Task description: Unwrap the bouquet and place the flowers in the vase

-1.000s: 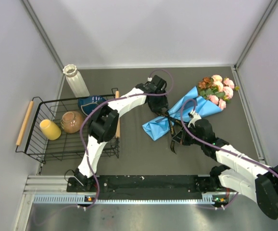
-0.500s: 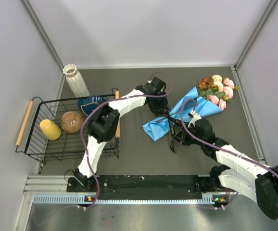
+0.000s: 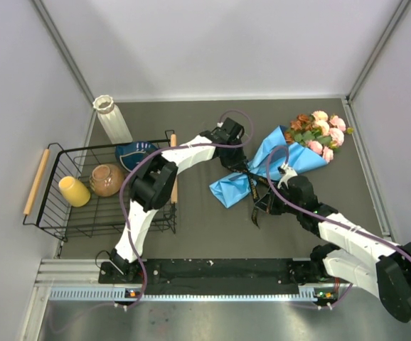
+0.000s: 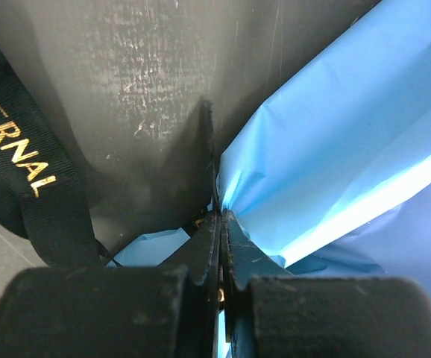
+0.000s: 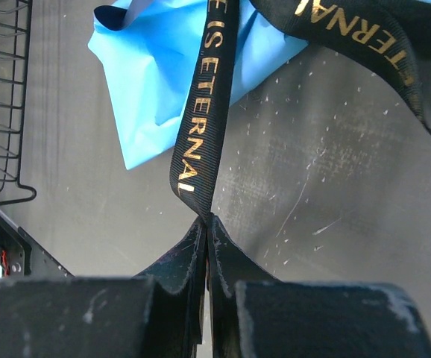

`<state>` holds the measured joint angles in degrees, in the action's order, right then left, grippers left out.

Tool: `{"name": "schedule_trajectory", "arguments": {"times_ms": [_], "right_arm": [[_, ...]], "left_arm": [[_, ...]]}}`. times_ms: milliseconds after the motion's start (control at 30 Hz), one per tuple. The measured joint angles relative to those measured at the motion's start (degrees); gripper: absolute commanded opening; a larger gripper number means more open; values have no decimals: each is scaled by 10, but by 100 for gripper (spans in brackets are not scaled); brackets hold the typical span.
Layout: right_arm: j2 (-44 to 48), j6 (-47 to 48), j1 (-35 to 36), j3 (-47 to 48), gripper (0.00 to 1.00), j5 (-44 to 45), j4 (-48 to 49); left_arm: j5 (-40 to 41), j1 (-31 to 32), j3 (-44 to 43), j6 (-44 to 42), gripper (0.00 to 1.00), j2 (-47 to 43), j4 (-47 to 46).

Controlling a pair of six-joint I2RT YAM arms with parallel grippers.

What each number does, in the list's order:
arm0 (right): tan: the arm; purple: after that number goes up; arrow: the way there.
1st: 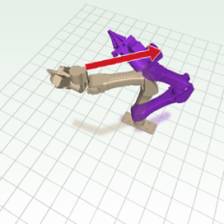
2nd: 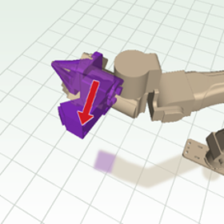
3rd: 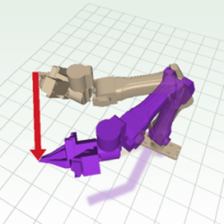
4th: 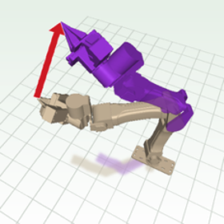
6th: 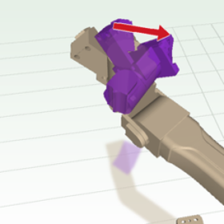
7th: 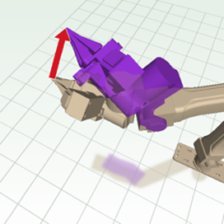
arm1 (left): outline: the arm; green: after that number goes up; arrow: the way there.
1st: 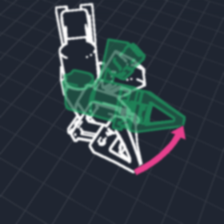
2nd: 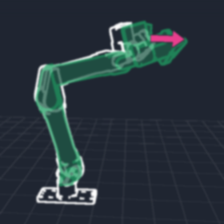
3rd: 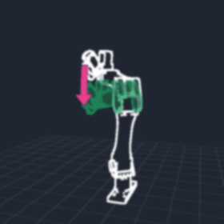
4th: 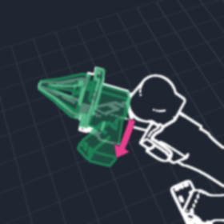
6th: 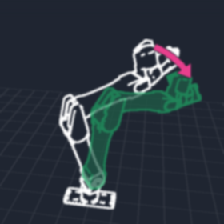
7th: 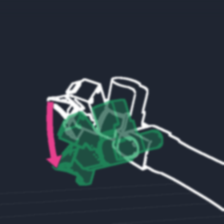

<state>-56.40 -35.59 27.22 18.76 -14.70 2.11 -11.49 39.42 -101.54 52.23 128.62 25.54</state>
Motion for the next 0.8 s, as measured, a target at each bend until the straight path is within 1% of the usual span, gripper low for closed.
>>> {"name": "schedule_trajectory", "arguments": {"times_ms": [333,433,467,533,600,667,700,733,767,800], "right_arm": [[20,0,0,0,0,3,-5],[28,0,0,0,0,6,-9],[31,0,0,-1,0,7,-11],[37,0,0,-4,0,7,-14],[40,0,0,-6,0,7,-19],[40,0,0,-8,0,7,-24],[40,0,0,-8,0,7,-26],[40,0,0,-8,0,7,-27],[40,0,0,-8,0,7,-27],[40,0,0,-8,0,7,-28]], "left_arm": [[34,1,0,-47,0,-26,15],[30,1,0,-61,13,-34,10],[25,1,4,-65,21,-37,2],[18,0,17,-72,24,-47,-21],[12,0,27,-74,24,-54,-38],[5,0,28,-75,21,-56,-54],[2,0,28,-75,16,-56,-60],[-2,0,28,-75,16,-56,-65],[-5,0,28,-74,18,-56,-68],[-8,0,28,-74,26,-56,-72]]}}
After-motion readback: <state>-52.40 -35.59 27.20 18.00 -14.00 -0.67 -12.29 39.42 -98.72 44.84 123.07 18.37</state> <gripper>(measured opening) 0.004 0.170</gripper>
